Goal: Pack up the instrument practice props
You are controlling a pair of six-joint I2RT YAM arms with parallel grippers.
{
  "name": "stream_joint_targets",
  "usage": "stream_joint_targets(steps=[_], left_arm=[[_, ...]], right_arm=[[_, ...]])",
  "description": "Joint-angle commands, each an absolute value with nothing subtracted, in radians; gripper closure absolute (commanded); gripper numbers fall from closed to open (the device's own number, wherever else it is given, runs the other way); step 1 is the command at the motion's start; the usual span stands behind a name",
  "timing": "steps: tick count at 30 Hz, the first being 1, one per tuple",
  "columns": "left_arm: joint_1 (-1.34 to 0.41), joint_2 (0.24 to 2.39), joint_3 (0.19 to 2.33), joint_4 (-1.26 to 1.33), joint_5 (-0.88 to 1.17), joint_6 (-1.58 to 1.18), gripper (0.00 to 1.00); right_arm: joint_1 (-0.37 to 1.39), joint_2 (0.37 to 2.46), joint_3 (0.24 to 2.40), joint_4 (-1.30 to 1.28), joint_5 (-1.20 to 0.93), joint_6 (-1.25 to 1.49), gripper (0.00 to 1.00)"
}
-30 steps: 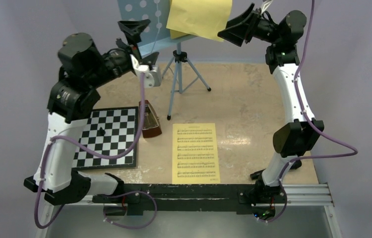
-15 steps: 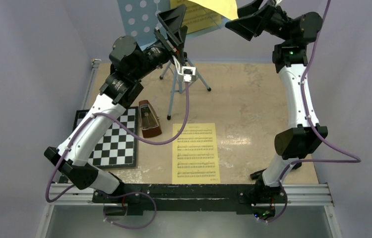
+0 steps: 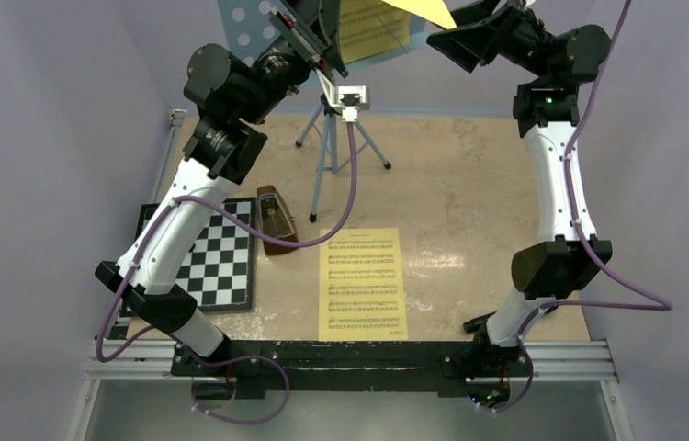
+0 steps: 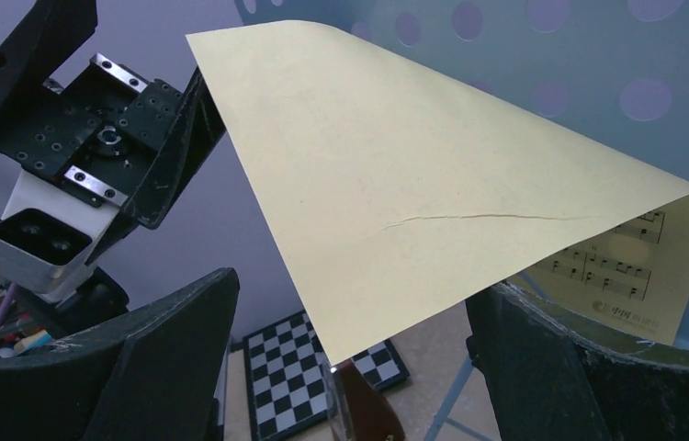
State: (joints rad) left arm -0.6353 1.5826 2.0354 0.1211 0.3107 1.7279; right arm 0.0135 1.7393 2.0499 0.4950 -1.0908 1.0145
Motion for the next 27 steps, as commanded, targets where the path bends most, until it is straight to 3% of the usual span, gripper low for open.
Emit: stream_joint_targets(steps=[1,6,10,14,16,23,27], left_arm=[[-0.630,1.604,2.088,0.097,0.350,1.757,0.22],[-0.630,1.625,2.143,-0.034,0.382,1.785,0.39],[-0.628,1.648,2.200,-0.158,0.379,1.788,0.45],[-0.627,1.649,2.203,-0.186,0.389,1.795,0.61],[-0.628,1.651,2.203,-0.174,0.393,1.793,0.65],[-0.628,1.688,2.249,-0.114,0.400,1.790,0.99],[-0.627,1.735,2.317,-0.077,0.400,1.786,1.00]], right_arm=[[0.005,1.693,2.036,0.536,-1.077,1.009,0.02],[0.005,1.693,2.030,0.533,-1.081,1.002,0.02],[0.005,1.695,2.030,0.532,-1.077,0.997,0.02],[0.005,1.690,2.023,0.535,-1.076,0.999,0.02],[0.005,1.689,2.020,0.537,-1.078,0.997,0.02],[-0.025,1.694,1.997,0.527,-1.092,0.950,0.02],[-0.030,1.661,1.913,0.482,-1.110,0.822,0.03]])
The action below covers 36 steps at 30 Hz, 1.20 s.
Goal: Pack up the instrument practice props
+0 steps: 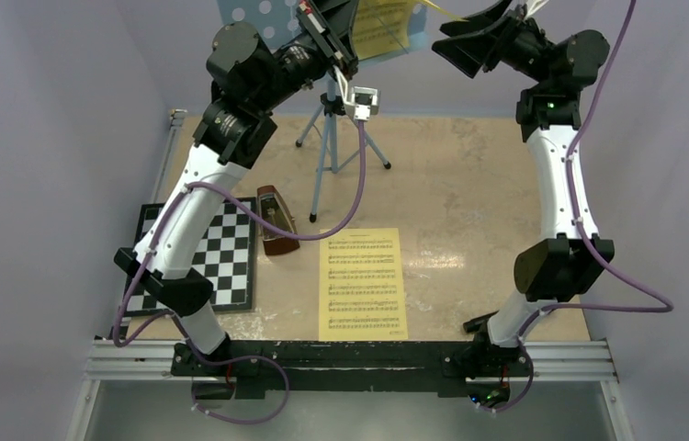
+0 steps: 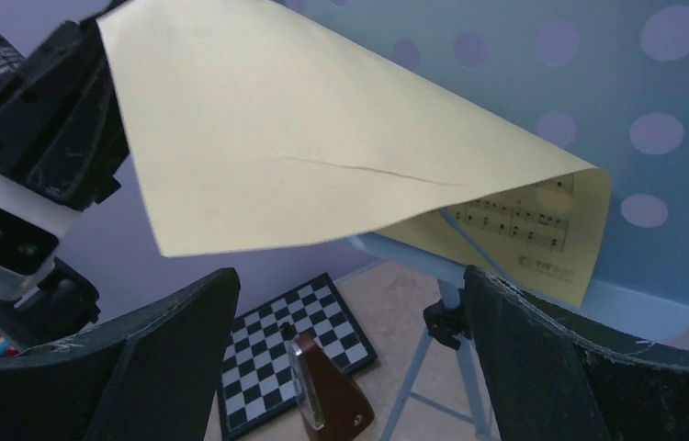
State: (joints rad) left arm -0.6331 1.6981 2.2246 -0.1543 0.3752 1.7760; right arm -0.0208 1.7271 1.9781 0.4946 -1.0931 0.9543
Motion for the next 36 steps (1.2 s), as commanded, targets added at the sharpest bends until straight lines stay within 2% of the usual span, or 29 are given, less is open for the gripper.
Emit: stream_joint_targets(steps=[1,6,9,15,17,20,29,36], left_arm=[[-0.628,1.751,2.338,-0.069,0.392,1.786,1.00],[-0.629,1.840,2.443,-0.051,0.317,1.796,1.00],[-0.629,1.856,2.450,-0.036,0.298,1.794,1.00],[-0.629,1.869,2.454,0.016,0.264,1.790,1.00],[-0.629,1.873,2.456,0.028,0.245,1.787,1.00],[-0.629,1.882,2.471,0.042,0.202,1.769,1.00],[-0.630,1.855,2.444,0.041,0.136,1.731,1.00],[-0.629,1.851,2.445,0.044,0.129,1.715,1.00]], right_arm=[[-0.031,1.645,1.873,0.454,-1.104,0.762,0.03],[-0.018,1.550,1.672,0.375,-1.023,0.414,0.07],[-0.006,1.512,1.623,0.323,-0.954,0.250,0.12],[0.134,1.447,1.558,0.354,-0.741,-0.132,0.21],[0.179,1.450,1.537,0.421,-0.666,-0.223,0.28],[0.231,1.481,1.560,0.469,-0.551,-0.269,0.39],[0.315,1.596,1.684,0.416,-0.454,-0.365,0.40],[0.333,1.649,1.720,0.431,-0.409,-0.375,0.50]])
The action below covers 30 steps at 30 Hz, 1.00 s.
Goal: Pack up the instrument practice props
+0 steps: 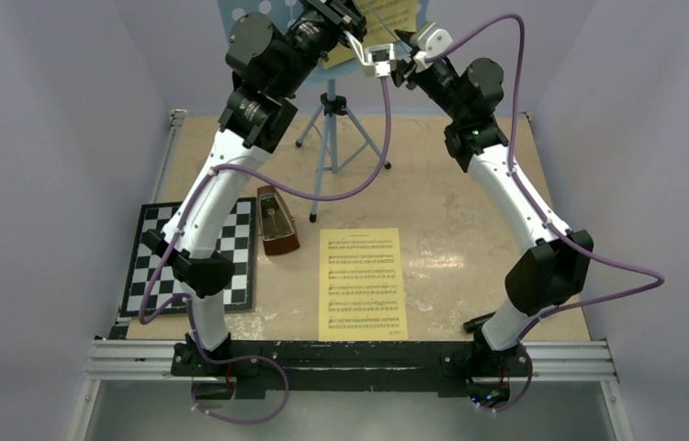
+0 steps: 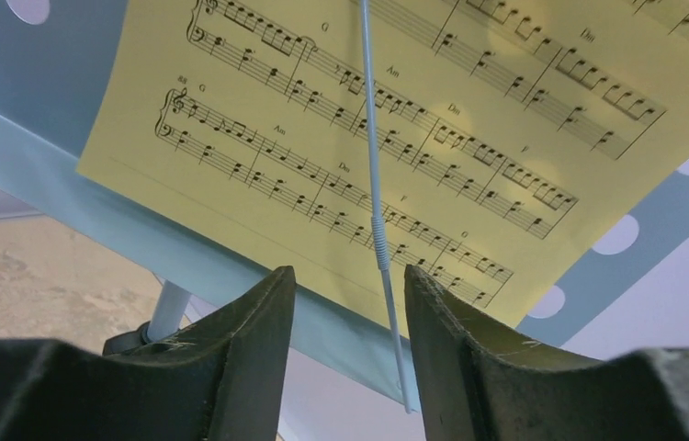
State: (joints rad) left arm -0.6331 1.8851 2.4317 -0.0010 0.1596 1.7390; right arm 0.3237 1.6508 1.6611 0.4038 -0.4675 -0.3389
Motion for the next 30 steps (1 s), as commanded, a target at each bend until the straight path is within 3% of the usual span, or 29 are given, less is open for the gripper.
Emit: stream_joint_targets(steps=[1,11,22,30], left_arm=[[-0.629,1.851,2.445,0.044,0.129,1.714,1.00],[-0.629,1.856,2.449,0.046,0.132,1.716,1.00],[-0.628,1.883,2.493,0.050,0.137,1.721,1.00],[-0.625,1.884,2.497,0.052,0.122,1.717,1.00]], right_arm=[[0.333,1.651,1.723,0.434,-0.405,-0.376,0.52],[0.342,1.702,1.815,0.400,-0.420,-0.374,0.67],[0.346,1.715,1.832,0.336,-0.477,-0.403,0.75],[0.345,1.712,1.842,0.348,-0.467,-0.418,1.00]])
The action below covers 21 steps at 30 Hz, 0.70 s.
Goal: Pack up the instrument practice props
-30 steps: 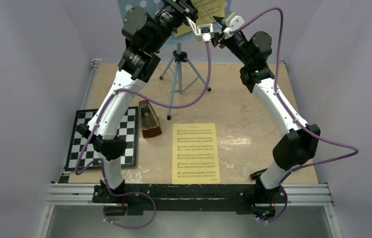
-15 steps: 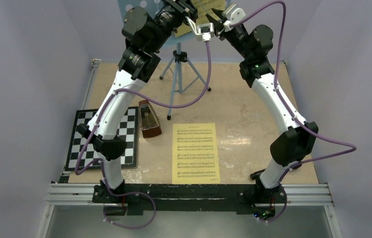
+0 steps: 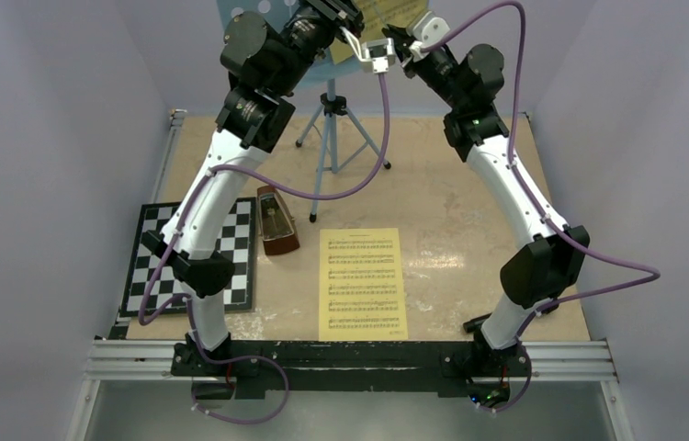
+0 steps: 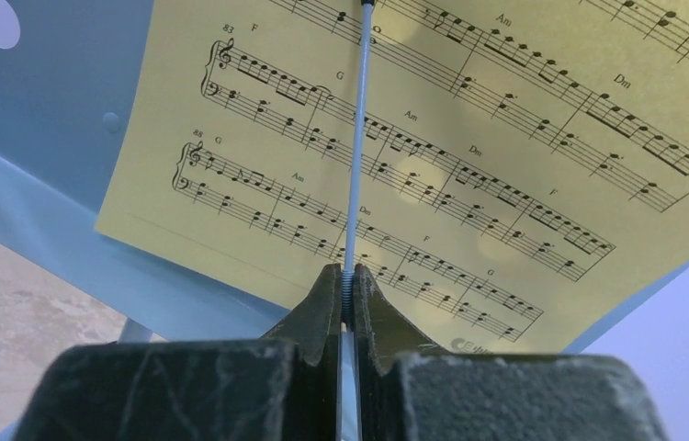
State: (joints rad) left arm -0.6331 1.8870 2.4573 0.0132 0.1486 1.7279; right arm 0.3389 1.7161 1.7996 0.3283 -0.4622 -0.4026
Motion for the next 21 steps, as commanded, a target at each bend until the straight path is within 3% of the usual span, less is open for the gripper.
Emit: stream_joint_targets(steps=[1,21], left_arm=[[-0.624,1.884,2.497,0.052,0.118,1.717,1.00],[-0.531,1.882,2.557,0.131,0.070,1.710,1.00]], right_arm=[[0.345,1.709,1.842,0.353,-0.462,-0.419,1.00],[0.343,1.670,1.743,0.450,-0.431,-0.437,1.00]])
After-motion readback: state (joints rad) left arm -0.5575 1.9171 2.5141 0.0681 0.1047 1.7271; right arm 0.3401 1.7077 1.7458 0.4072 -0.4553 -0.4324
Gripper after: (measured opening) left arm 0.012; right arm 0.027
